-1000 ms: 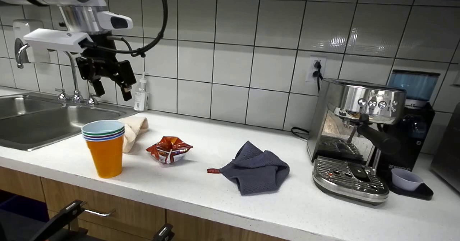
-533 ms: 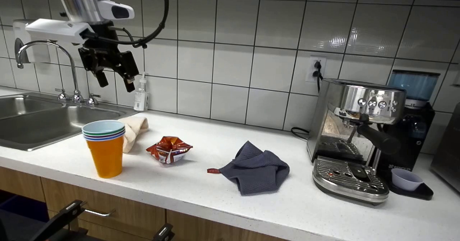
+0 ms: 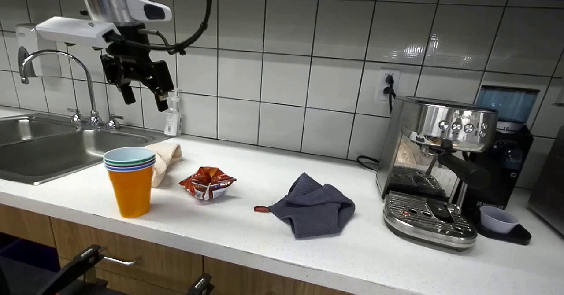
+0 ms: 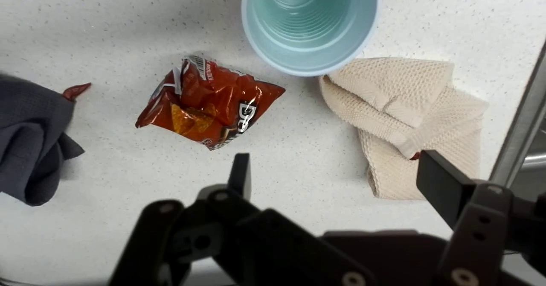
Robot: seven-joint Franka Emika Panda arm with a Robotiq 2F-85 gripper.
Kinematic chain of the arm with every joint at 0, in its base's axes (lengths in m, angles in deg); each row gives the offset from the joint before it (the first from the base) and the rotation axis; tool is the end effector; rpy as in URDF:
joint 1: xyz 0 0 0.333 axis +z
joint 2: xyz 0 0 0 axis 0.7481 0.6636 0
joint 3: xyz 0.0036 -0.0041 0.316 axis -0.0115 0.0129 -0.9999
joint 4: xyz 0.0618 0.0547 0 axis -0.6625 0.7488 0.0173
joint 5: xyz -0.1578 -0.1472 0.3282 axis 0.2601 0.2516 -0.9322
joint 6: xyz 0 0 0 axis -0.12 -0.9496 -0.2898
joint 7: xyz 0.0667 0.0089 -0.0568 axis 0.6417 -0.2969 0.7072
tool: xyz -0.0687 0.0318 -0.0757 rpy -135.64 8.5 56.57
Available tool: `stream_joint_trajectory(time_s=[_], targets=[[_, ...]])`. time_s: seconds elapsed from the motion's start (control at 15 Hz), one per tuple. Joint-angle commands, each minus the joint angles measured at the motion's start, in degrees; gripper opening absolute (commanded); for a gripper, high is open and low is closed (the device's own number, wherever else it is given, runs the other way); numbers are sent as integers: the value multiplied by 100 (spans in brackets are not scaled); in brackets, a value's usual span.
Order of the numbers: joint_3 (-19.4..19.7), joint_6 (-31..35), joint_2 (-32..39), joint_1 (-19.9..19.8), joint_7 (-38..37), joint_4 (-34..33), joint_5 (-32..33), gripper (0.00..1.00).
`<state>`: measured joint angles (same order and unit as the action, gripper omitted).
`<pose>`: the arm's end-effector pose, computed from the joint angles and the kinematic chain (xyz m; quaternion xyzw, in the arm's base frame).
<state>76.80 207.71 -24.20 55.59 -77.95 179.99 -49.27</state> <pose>0.3713 0.1327 0.3582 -0.9885 0.0280 -0.1485 0.0050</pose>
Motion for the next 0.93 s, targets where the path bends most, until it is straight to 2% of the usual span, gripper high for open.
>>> stream_joint_trajectory(time_s=[0.0,0.87], targets=[[215,-451,-341,133,515,18,-323,100],[715,-2092,-1143,305,1699,25,-670,100]])
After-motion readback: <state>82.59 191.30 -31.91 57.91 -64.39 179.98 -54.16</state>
